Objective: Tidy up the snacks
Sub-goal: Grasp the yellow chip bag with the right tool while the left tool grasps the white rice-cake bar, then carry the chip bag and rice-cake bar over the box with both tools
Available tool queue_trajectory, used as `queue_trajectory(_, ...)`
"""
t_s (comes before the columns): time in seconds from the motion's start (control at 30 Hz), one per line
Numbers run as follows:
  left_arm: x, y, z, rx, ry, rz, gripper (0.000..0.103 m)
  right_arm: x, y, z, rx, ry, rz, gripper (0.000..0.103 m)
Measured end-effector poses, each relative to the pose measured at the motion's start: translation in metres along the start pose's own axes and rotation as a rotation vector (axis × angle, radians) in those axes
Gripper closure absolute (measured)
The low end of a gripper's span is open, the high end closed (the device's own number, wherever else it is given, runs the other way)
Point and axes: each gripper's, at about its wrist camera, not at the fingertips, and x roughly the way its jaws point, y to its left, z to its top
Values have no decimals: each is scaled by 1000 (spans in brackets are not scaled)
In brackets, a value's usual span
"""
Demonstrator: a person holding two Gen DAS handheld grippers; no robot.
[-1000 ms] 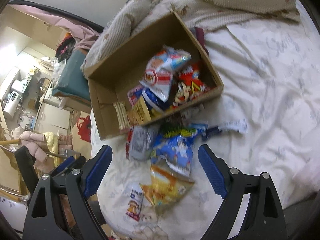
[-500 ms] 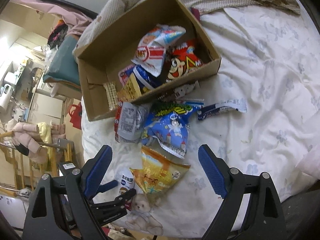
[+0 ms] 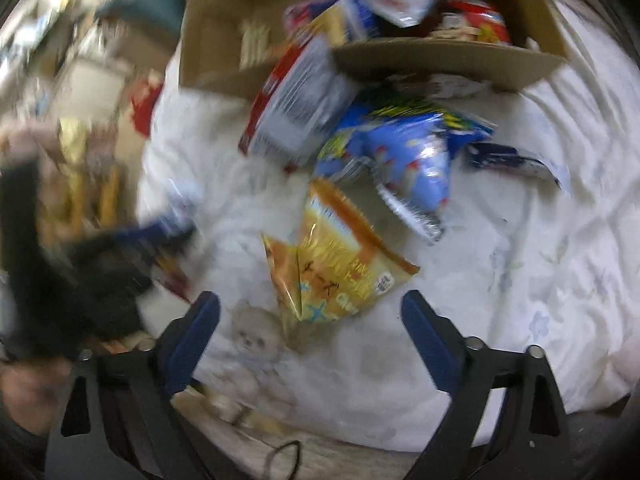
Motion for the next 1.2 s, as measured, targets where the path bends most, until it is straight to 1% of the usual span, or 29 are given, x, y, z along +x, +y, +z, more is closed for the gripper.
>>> queue_trajectory(0.13, -10, 14, 7, -66, -39, 0, 75, 21, 15, 6, -82, 38, -100, 5)
queue_trajectory(0.27, -10, 17, 8, -98, -35, -16, 75, 43, 24, 12, -133, 82, -150, 5)
queue_trajectory(0.37, -9, 19, 7, -105, -38, -21, 75, 51, 31, 14, -175, 82, -210, 5)
queue_trajectory(0.47, -10, 23, 3, -125, -53, -19, 75, 52, 35, 15, -204, 83, -209, 5)
queue_trajectory(0.53, -13, 27, 4, -140, -65, -14, 75, 58, 34, 13, -193, 84, -214, 5)
queue_trajectory(0.57, -14, 27, 5, -144, -68, -13, 75, 61, 35, 14, -186, 84, -216, 7)
queue_trajectory(0.6, -14, 29, 5, -151, -72, -12, 75, 61, 35, 14, -184, 81, -220, 11)
queue_trajectory(0.63, -14, 30, 5, -154, -73, -12, 75, 63, 38, 16, -189, 76, -229, 24)
queue_trajectory(0.67, -14, 30, 5, -156, -74, -14, 75, 61, 38, 16, -195, 73, -240, 29)
queue_trajectory(0.7, -13, 30, 6, -157, -72, -13, 75, 59, 36, 16, -189, 69, -239, 30)
queue_trajectory(0.8, -10, 31, 5, -157, -63, -5, 75, 52, 30, 16, -164, 63, -213, 36)
queue_trajectory(0.87, -9, 32, 4, -160, -59, -2, 75, 46, 28, 16, -166, 51, -205, 46)
queue_trajectory(0.93, -9, 34, 4, -161, -62, 5, 75, 38, 25, 17, -163, 40, -190, 51)
queue_trajectory(1.07, -10, 36, 3, -166, -73, 18, 75, 19, 22, 10, -138, 14, -103, 57)
queue_trajectory(1.2, -12, 40, 3, -180, -82, 26, 75, -6, 21, 4, -134, -37, -2, 60)
